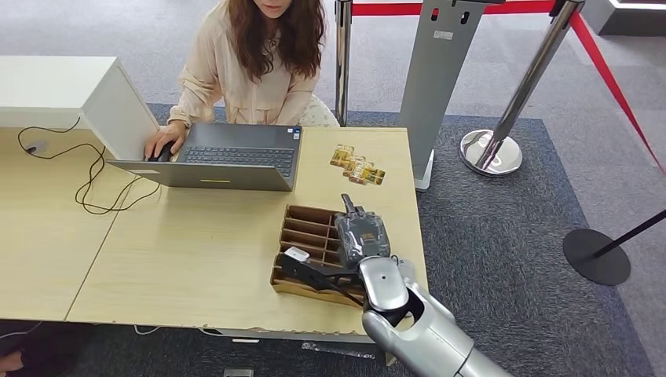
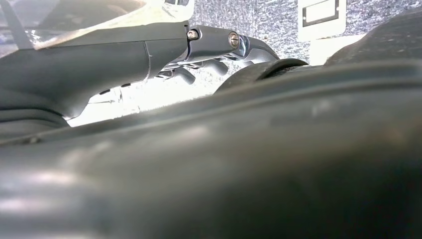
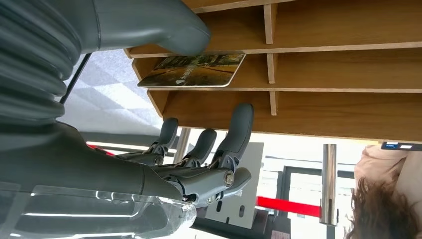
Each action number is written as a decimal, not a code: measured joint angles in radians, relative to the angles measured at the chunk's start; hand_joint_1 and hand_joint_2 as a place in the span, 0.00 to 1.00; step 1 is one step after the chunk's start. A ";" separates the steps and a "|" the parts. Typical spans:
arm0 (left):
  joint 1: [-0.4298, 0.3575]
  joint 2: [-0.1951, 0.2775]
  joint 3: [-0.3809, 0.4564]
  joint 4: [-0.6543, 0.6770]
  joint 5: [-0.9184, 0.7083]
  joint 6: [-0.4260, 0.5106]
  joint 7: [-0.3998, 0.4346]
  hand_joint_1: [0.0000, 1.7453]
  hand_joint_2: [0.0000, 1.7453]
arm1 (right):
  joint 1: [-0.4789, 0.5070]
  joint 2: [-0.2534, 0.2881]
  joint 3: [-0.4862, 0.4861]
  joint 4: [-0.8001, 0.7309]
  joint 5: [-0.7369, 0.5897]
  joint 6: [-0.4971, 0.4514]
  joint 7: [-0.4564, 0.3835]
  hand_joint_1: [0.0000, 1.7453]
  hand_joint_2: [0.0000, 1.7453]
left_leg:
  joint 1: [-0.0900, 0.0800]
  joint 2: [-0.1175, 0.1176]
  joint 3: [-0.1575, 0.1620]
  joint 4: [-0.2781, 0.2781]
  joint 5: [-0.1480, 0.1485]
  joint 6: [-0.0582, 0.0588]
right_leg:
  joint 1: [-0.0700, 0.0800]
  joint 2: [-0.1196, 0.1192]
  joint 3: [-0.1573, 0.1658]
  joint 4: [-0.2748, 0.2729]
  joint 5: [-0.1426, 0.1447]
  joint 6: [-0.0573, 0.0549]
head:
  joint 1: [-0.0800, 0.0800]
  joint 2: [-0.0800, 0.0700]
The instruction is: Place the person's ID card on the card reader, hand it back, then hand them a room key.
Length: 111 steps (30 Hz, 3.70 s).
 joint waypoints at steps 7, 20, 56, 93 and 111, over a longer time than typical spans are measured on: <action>0.000 0.001 0.000 0.000 0.000 0.001 -0.006 0.00 0.00 | 0.000 -0.012 -0.002 -0.012 0.004 0.001 0.000 0.77 1.00 | 0.000 0.000 0.000 0.000 0.000 0.000 | 0.000 0.000 0.000 0.000 0.000 0.000 | 0.000 0.000; 0.000 0.007 0.000 0.000 0.000 0.003 -0.020 0.00 0.00 | -0.002 -0.015 -0.015 -0.017 0.004 -0.002 0.000 1.00 1.00 | 0.000 0.000 0.001 0.000 0.000 0.000 | 0.000 0.000 0.001 0.000 0.000 0.000 | 0.000 0.000; 0.005 0.000 0.000 0.000 0.016 0.000 -0.037 0.00 0.00 | -0.010 -0.069 -0.024 -0.363 0.054 -0.042 -0.014 1.00 1.00 | 0.000 0.000 0.000 0.000 0.000 0.000 | 0.000 0.000 0.001 0.000 0.000 0.000 | 0.000 0.000; 0.003 -0.085 -0.001 0.000 -0.018 0.003 0.066 0.00 0.00 | -0.144 -0.027 -0.066 -0.151 -0.110 -0.361 -0.135 1.00 1.00 | 0.000 -0.001 -0.001 0.000 0.000 0.000 | 0.000 0.000 -0.001 0.000 0.000 0.000 | 0.000 0.000; 0.003 -0.085 -0.001 0.000 -0.022 0.000 0.060 0.00 0.00 | -0.158 -0.017 -0.066 -0.097 -0.120 -0.359 -0.132 1.00 1.00 | 0.000 -0.001 -0.002 0.000 0.000 0.000 | 0.000 0.000 -0.001 0.000 0.000 0.000 | 0.000 0.000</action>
